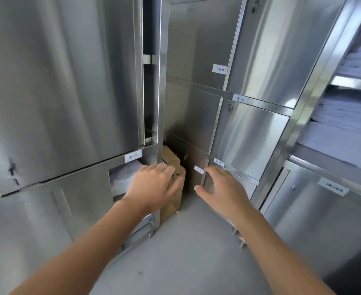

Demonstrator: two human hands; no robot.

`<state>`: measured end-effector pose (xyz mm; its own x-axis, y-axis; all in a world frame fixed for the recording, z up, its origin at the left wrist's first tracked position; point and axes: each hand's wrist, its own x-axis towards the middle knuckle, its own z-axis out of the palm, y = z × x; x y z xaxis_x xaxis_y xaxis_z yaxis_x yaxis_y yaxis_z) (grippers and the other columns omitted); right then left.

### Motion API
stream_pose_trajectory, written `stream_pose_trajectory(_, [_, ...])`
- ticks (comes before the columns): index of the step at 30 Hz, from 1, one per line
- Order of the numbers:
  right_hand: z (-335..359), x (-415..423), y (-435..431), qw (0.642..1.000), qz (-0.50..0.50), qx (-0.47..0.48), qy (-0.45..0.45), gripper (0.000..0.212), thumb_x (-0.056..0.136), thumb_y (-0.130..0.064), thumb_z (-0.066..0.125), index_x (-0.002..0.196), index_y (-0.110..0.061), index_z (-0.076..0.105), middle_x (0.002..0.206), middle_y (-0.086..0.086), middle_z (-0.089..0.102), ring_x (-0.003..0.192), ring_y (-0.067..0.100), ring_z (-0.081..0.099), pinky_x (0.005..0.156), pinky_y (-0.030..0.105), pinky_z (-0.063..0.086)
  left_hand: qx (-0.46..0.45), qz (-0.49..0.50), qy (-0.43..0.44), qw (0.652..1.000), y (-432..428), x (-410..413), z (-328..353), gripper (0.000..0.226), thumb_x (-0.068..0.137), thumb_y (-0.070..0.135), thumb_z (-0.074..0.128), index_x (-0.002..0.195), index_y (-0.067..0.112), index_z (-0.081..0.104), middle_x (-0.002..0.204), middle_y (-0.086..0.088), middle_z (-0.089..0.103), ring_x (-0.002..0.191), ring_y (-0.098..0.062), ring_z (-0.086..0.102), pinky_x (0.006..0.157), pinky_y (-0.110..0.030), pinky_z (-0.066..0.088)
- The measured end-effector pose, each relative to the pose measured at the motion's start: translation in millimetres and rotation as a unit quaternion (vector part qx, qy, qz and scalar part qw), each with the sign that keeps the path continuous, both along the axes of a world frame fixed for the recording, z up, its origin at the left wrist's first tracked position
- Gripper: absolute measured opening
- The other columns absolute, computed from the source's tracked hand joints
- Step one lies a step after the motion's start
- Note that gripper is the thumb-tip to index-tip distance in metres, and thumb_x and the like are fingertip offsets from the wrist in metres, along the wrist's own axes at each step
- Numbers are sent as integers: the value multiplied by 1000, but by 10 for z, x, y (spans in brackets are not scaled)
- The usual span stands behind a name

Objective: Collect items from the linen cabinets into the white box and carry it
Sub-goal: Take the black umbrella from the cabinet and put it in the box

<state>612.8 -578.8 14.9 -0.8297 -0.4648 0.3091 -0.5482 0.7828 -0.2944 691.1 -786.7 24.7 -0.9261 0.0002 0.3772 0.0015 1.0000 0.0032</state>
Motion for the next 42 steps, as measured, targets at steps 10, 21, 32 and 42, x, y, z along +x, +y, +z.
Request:
stream_pose_trajectory(10, [29, -1164, 453, 988, -134, 80, 22, 63, 92, -57, 57, 144, -22, 49, 146, -7, 53, 137, 19, 44, 105, 35, 41, -13, -133, -3, 991, 460, -1763, -153, 52, 99, 55, 22, 113, 22, 60, 104, 1, 64, 95, -23, 59, 85, -35, 44])
stream_pose_trajectory(21, [-299, -2528, 818, 986, -155, 52, 6, 63, 93, -55, 57, 145, -21, 49, 148, -6, 52, 138, 18, 43, 107, 34, 39, -36, -148, -33, 988, 825, -3258, -358, 50, 99, 54, 27, 110, 22, 64, 106, 2, 67, 89, -21, 60, 76, -32, 46])
stream_pose_trajectory(32, [-403, -4336, 301, 999, 13, 46, -20, 59, 94, -57, 57, 139, -20, 53, 138, -3, 59, 128, 23, 53, 98, 35, 47, 7, 40, -74, 996, 267, -4253, -505, 52, 97, 58, 21, 112, 27, 60, 110, 8, 63, 102, -16, 62, 92, -32, 47])
stream_pose_trajectory(42, [-491, -5247, -1477, 974, 221, 40, -25, 69, 96, -60, 52, 152, -22, 40, 156, -5, 45, 145, 18, 38, 114, 37, 37, 25, 197, -47, 979, -837, -4570, -534, 66, 94, 62, 11, 122, 26, 59, 120, 7, 63, 106, -16, 62, 94, -35, 48])
